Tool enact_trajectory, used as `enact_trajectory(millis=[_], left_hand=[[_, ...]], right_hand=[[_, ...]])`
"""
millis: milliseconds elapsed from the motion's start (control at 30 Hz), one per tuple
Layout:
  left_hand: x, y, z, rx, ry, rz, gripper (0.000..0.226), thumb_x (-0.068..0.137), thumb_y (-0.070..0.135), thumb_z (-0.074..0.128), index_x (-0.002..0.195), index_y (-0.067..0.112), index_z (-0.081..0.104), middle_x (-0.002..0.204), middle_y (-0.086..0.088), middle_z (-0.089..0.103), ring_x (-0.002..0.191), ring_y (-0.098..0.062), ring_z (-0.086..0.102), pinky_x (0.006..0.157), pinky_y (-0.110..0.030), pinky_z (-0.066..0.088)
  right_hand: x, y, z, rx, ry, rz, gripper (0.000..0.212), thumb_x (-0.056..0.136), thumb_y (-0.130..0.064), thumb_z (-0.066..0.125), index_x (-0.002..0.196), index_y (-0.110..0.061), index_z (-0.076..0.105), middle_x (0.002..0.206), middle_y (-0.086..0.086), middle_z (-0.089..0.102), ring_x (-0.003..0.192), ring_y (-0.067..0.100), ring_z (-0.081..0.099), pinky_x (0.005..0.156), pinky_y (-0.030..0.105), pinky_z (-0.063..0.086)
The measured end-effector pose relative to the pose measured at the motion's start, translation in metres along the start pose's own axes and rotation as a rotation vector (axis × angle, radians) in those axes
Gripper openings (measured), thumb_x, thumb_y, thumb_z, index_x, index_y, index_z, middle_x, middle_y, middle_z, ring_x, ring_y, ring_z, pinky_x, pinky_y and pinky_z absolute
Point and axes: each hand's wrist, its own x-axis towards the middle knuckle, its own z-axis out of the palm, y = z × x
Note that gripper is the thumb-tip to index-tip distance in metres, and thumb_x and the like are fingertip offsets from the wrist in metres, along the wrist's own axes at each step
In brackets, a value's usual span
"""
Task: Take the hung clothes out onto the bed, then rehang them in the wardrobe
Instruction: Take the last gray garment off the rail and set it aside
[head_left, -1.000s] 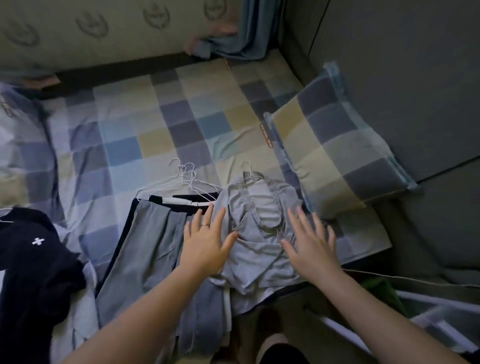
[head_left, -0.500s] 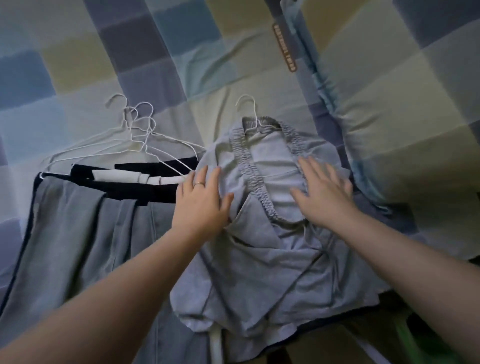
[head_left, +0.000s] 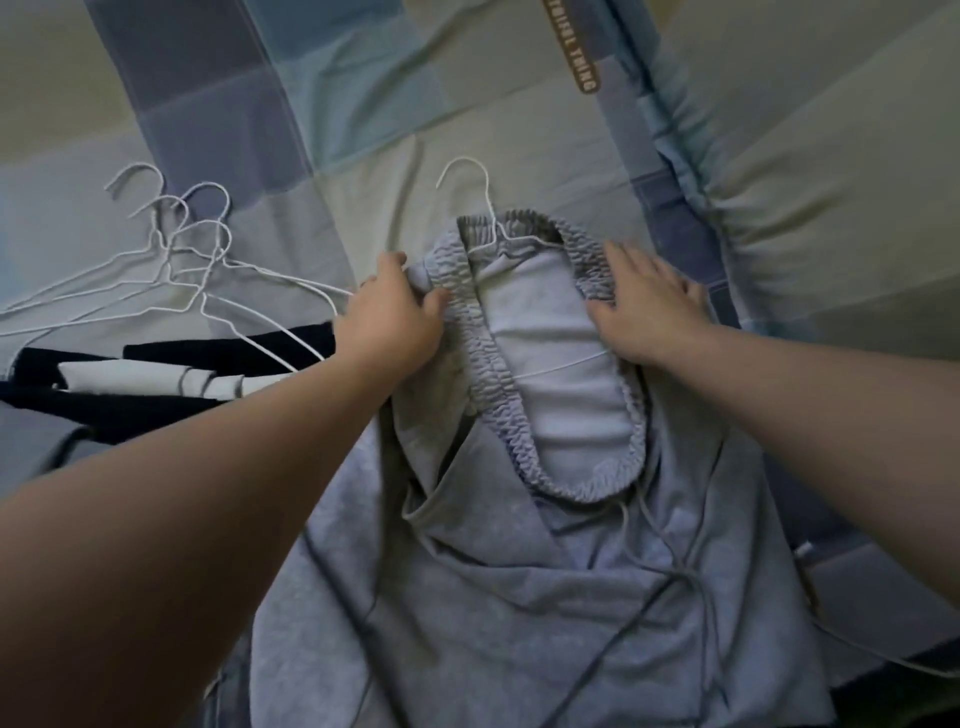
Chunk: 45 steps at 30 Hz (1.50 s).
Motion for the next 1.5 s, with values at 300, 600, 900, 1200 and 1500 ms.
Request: enact_trajectory(millis=[300, 600, 900, 1200, 1500], left_hand=[[-0.059, 0.024, -0.066, -0.241, 0.026, 0.075, 0.038, 0.091, 0.053, 0.059, 0.083, 0.016, 0.064, 0.071, 0.002, 0.062, 0.073, -0.018, 0.058, 0.06, -0.034, 0.038], [-0.191, 0.06, -0.194, -0.268, -0.188, 0.207, 0.049, 0.085, 0.054, 0.068, 0.07, 0.009, 0.054, 0.059, -0.002, 0.043, 0.057, -0.011, 0.039, 0.054, -0.033, 0.033], [-0.321, 0.043, -0.3, -0.251, -0.258, 0.396, 0.039, 0.083, 0.053, 0.072, 0.08, 0.015, 0.063, 0.067, -0.003, 0.056, 0.062, -0.014, 0.048, 0.06, -0.037, 0.041], [-0.43, 0.073, -0.379, -0.172, -0.212, 0.829, 0.018, 0.088, 0.049, 0.066, 0.086, 0.034, 0.058, 0.077, 0.011, 0.06, 0.072, -0.004, 0.054, 0.062, -0.026, 0.041], [-0.555, 0.127, -0.323, -0.032, -0.466, 1.226, 0.031, 0.078, 0.063, 0.067, 0.092, 0.036, 0.064, 0.082, 0.013, 0.065, 0.079, -0.007, 0.061, 0.074, -0.038, 0.054]], right_hand=[[-0.045, 0.014, -0.067, 0.117, -0.01, -0.022, 0.052, 0.099, -0.046, 0.041, 0.148, -0.031, 0.034, 0.142, 0.015, 0.041, 0.131, 0.035, 0.042, 0.106, 0.045, 0.034], [-0.219, 0.02, -0.173, 0.643, -0.006, 0.001, 0.029, 0.1, -0.029, 0.05, 0.092, -0.011, 0.071, 0.094, 0.015, 0.063, 0.094, 0.027, 0.06, 0.085, 0.037, 0.045], [-0.466, -0.049, -0.235, 1.125, 0.268, 0.196, 0.02, 0.098, -0.024, 0.057, 0.087, -0.016, 0.071, 0.086, 0.002, 0.071, 0.079, 0.006, 0.063, 0.07, 0.018, 0.047], [-0.681, -0.1, -0.259, 1.434, 0.544, 0.196, 0.022, 0.096, -0.017, 0.051, 0.098, -0.008, 0.071, 0.096, -0.001, 0.075, 0.09, 0.008, 0.068, 0.075, 0.016, 0.053], [-0.845, -0.094, -0.192, 1.253, 0.638, 0.448, 0.016, 0.097, -0.02, 0.057, 0.096, -0.028, 0.07, 0.086, -0.006, 0.073, 0.081, 0.003, 0.068, 0.068, 0.014, 0.049]])
